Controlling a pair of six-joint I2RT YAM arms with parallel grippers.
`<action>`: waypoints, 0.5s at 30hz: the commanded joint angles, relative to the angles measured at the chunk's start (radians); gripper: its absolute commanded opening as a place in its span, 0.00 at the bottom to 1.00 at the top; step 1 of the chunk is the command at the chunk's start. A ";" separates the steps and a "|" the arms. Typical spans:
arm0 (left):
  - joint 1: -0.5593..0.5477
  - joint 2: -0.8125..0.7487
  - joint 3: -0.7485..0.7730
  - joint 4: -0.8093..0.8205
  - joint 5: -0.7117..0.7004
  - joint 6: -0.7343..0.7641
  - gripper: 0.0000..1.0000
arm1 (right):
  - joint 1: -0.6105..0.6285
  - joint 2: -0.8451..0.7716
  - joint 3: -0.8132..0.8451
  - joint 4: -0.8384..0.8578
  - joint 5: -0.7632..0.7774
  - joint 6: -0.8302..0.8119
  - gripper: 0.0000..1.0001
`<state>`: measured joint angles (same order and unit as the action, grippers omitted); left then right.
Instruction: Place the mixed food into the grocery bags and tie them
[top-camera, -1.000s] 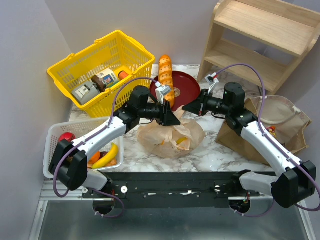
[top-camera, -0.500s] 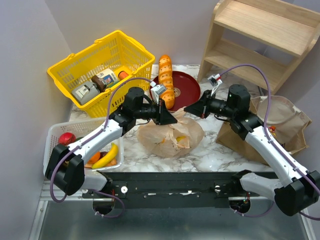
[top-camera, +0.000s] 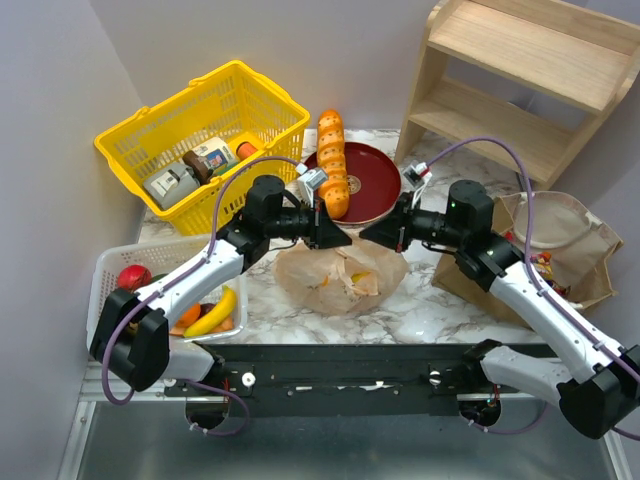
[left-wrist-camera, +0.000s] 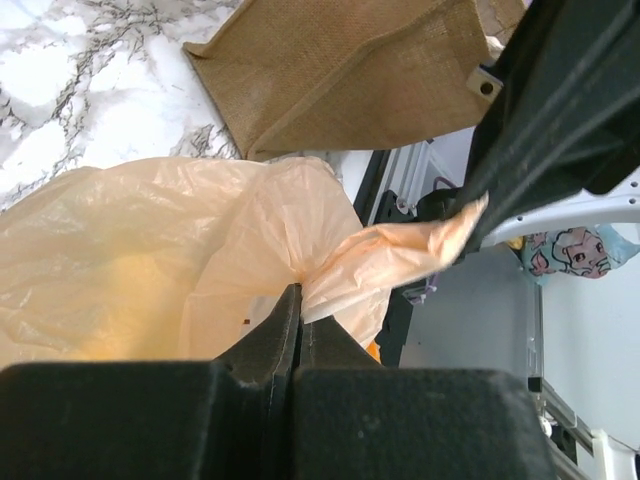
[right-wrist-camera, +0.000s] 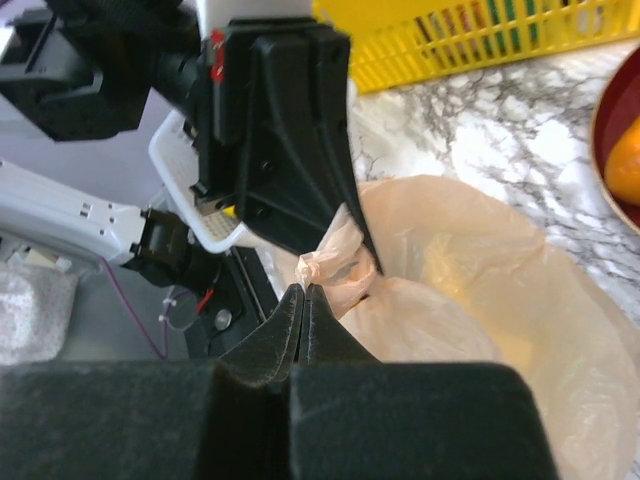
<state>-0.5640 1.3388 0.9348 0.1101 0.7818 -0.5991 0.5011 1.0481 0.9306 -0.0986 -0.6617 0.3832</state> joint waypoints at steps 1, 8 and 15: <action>0.015 -0.006 -0.022 0.002 -0.013 -0.014 0.00 | 0.088 0.006 -0.039 -0.004 -0.009 -0.035 0.01; 0.016 -0.010 -0.024 0.002 -0.013 -0.016 0.00 | 0.160 0.064 -0.101 -0.019 0.010 -0.029 0.01; 0.018 -0.004 -0.002 -0.036 0.019 0.002 0.06 | 0.162 0.078 -0.107 -0.058 0.108 -0.038 0.01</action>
<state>-0.5602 1.3396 0.9062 0.0669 0.7940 -0.6117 0.6476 1.1252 0.8417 -0.0956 -0.6025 0.3557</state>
